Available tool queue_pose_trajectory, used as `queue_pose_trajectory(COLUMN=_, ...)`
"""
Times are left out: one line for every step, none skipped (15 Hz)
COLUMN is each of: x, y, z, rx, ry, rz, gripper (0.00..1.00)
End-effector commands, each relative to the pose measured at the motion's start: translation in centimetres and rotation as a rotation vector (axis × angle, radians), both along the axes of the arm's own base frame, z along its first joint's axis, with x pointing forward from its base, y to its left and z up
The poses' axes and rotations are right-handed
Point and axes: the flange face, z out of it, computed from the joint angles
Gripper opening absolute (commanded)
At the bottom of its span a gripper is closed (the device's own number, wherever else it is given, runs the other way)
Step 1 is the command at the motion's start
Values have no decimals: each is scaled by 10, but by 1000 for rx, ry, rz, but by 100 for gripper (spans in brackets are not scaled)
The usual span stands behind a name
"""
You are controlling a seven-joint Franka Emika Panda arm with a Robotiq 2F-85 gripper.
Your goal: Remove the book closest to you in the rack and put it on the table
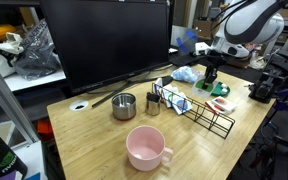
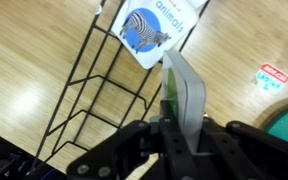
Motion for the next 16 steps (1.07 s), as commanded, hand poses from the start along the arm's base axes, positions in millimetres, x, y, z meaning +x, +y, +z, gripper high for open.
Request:
queue_pose_trajectory(x=9, y=-25, z=16, rx=-52, ry=-59, rz=-47, gripper=4)
queue_pose_trajectory(x=15, y=-33, z=20, rx=-65, ry=-71, rz=-57, gripper=4)
queue_pose_trajectory(x=18, y=-39, z=24, rx=-76, ry=-81, rz=-65, gripper=4)
queue_pose_trajectory(x=25, y=-43, z=27, rx=-77, ry=-82, rz=-65, gripper=4)
queue_pose_trajectory(x=32, y=-45, z=30, rx=-85, ry=-82, rz=-60, gripper=4)
queue_pose_trajectory(x=40, y=-46, z=31, rx=-97, ry=-79, rz=-53, gripper=4)
queue_pose_trajectory(x=49, y=-46, z=31, rx=-113, ry=-71, rz=-45, gripper=4)
queue_pose_trajectory(x=57, y=-47, z=29, rx=-133, ry=-61, rz=-39, gripper=4)
queue_pose_trajectory(x=66, y=-49, z=26, rx=-160, ry=-44, rz=-37, gripper=4)
queue_pose_trajectory(x=73, y=-49, z=22, rx=-176, ry=-29, rz=-29, gripper=4)
queue_pose_trajectory(x=81, y=-48, z=17, rx=-189, ry=-10, rz=-20, gripper=4)
queue_pose_trajectory(x=88, y=-47, z=12, rx=-202, ry=13, rz=-8, gripper=4)
queue_pose_trajectory(x=95, y=-45, z=7, rx=-209, ry=36, rz=2, gripper=4)
queue_pose_trajectory(x=102, y=-44, z=2, rx=-212, ry=63, rz=15, gripper=4)
queue_pose_trajectory(x=108, y=-43, z=-4, rx=-214, ry=83, rz=27, gripper=4)
queue_pose_trajectory(x=114, y=-42, z=-9, rx=-211, ry=102, rz=39, gripper=4)
